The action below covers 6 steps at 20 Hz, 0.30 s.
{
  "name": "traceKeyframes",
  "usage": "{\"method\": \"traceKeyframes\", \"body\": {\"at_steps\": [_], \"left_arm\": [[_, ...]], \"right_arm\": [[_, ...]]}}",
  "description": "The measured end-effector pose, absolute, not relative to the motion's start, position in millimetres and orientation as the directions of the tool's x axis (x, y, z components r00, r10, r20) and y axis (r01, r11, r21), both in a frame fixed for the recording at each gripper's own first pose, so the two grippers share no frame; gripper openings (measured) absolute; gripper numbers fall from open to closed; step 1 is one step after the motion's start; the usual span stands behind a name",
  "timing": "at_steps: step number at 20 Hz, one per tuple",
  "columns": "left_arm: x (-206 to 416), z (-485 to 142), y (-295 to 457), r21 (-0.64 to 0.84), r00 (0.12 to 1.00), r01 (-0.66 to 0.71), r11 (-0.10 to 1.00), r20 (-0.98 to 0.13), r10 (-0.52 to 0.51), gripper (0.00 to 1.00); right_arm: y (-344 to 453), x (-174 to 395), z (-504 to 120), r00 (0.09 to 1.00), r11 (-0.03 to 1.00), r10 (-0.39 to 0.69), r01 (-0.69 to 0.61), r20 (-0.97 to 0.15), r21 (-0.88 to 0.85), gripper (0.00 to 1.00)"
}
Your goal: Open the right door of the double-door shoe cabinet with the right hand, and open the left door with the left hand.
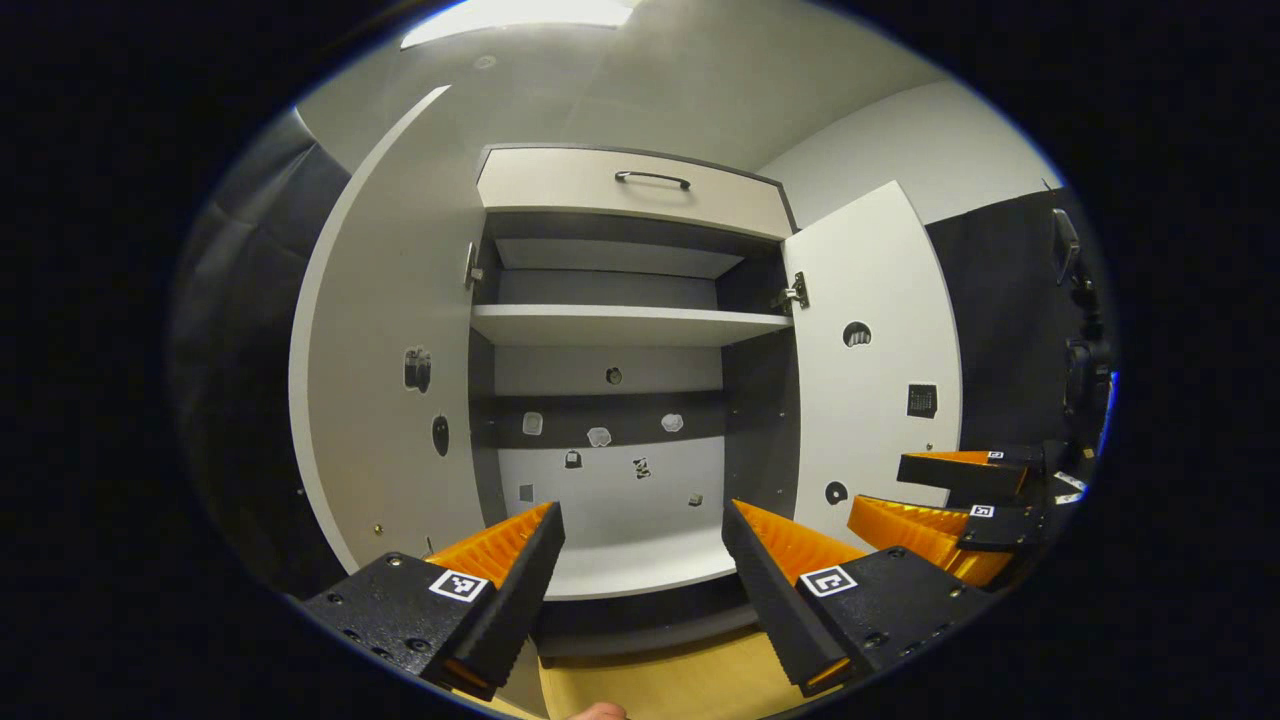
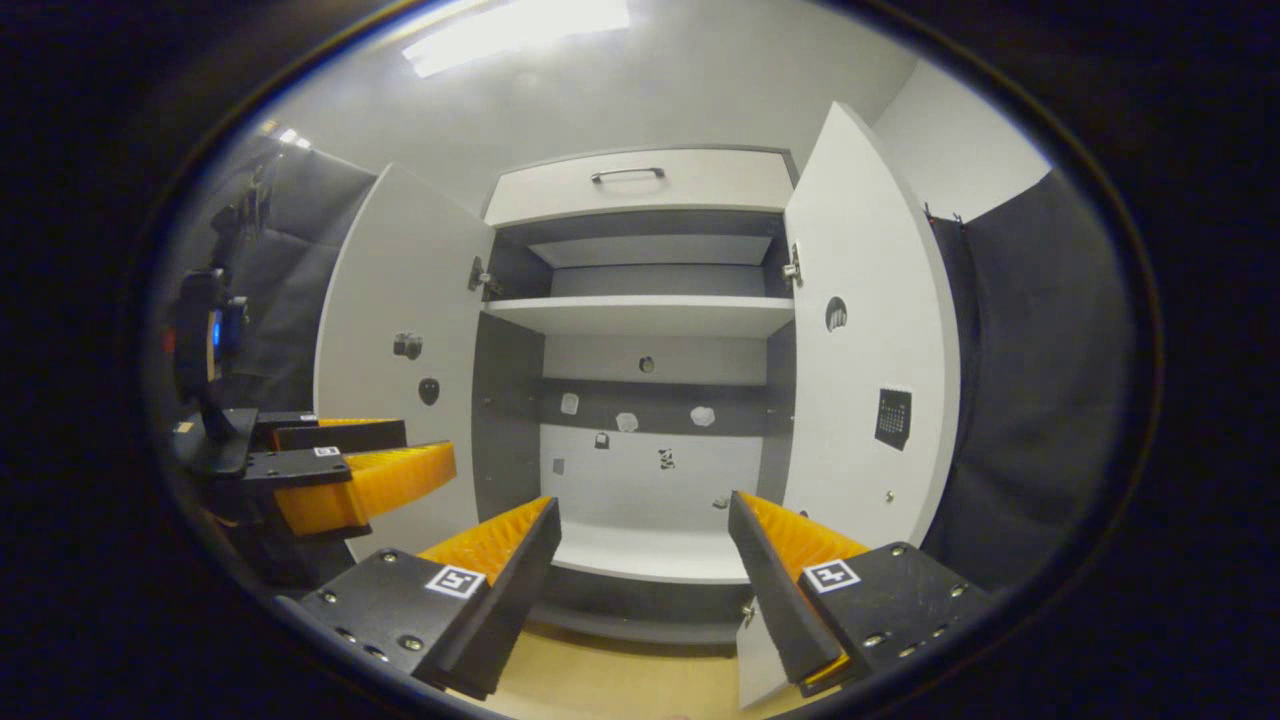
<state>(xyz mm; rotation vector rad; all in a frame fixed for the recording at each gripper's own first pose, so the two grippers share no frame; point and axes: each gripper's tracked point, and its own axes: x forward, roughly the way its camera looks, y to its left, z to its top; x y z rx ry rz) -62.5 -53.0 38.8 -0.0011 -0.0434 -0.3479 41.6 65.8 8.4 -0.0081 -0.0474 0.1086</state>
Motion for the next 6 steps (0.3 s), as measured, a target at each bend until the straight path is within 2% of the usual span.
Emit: {"method": "traceKeyframes", "body": {"at_steps": [6], "left_arm": [[-59, 28, -60, -0.026, 0.933, 0.361, 0.932, 0.012, -0.361, 0.98]], "right_arm": [[71, 37, -4, 0.993, 0.991, 0.120, -0.119, 0.022, -0.056, 1.00]]}}
